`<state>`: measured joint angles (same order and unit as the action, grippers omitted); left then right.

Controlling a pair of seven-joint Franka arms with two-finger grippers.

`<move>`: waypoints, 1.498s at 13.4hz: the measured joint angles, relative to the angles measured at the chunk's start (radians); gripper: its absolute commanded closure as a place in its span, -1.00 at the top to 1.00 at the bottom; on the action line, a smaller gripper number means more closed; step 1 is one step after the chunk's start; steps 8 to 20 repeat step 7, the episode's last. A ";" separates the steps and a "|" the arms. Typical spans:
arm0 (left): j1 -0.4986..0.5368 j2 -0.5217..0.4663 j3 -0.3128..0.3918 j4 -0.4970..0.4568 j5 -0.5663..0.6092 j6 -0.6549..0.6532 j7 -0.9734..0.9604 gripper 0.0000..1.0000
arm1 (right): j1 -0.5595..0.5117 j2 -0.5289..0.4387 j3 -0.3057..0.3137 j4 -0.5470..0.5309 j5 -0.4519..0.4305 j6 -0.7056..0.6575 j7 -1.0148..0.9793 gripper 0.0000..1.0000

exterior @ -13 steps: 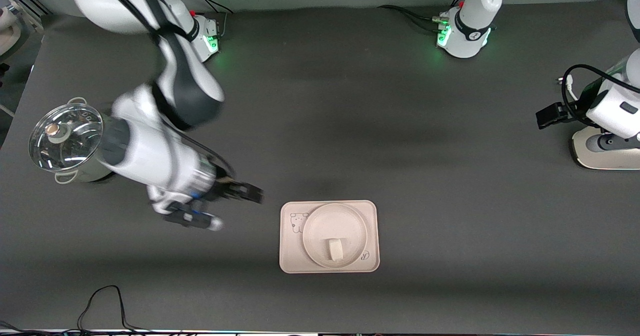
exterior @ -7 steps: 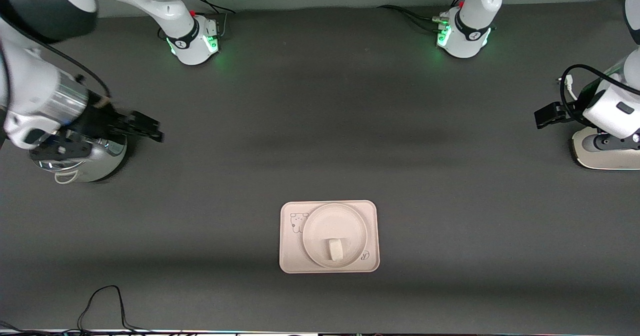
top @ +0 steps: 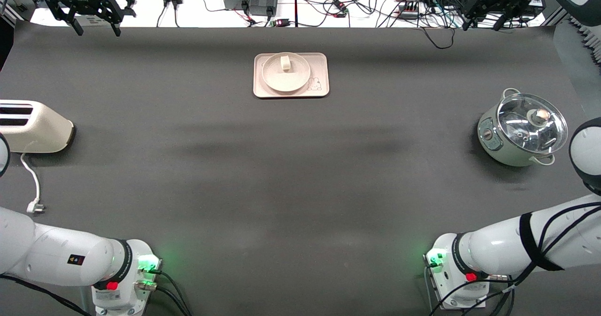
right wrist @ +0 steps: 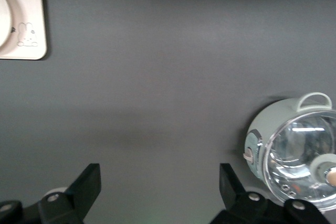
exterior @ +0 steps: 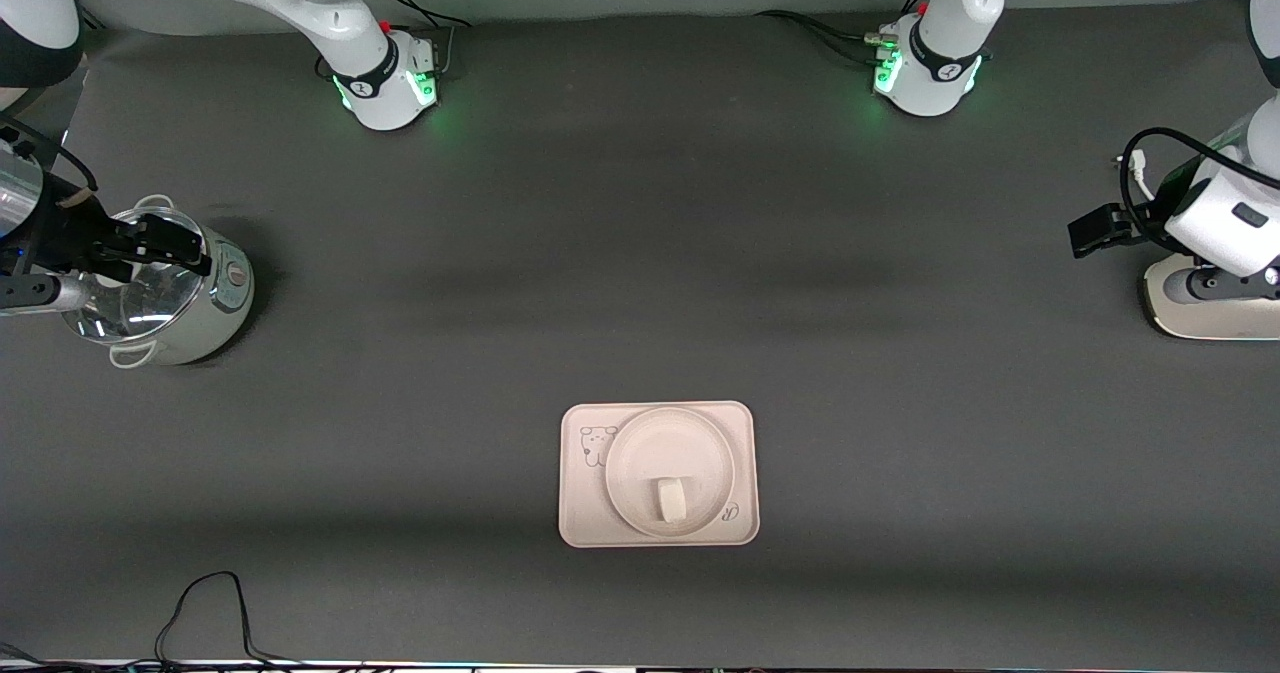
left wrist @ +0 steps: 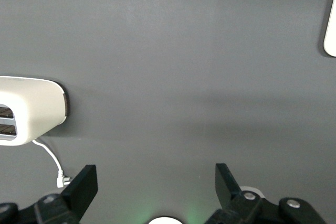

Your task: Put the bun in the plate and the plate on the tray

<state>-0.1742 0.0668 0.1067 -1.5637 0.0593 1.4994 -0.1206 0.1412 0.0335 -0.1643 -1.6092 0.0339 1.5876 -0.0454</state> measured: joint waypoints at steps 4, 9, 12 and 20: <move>0.000 0.000 0.000 0.000 0.000 0.000 0.000 1.00 | 0.000 -0.027 -0.002 -0.016 -0.015 0.000 0.000 1.00; 0.000 0.000 0.000 0.000 0.000 0.000 0.000 1.00 | 0.000 -0.029 -0.002 -0.019 -0.016 0.000 0.000 1.00; 0.000 0.000 0.000 0.000 0.000 0.000 0.000 1.00 | 0.000 -0.029 -0.002 -0.019 -0.016 0.000 0.000 1.00; 0.000 0.000 0.000 0.000 0.000 0.000 0.000 1.00 | 0.000 -0.029 -0.002 -0.019 -0.016 0.000 0.000 1.00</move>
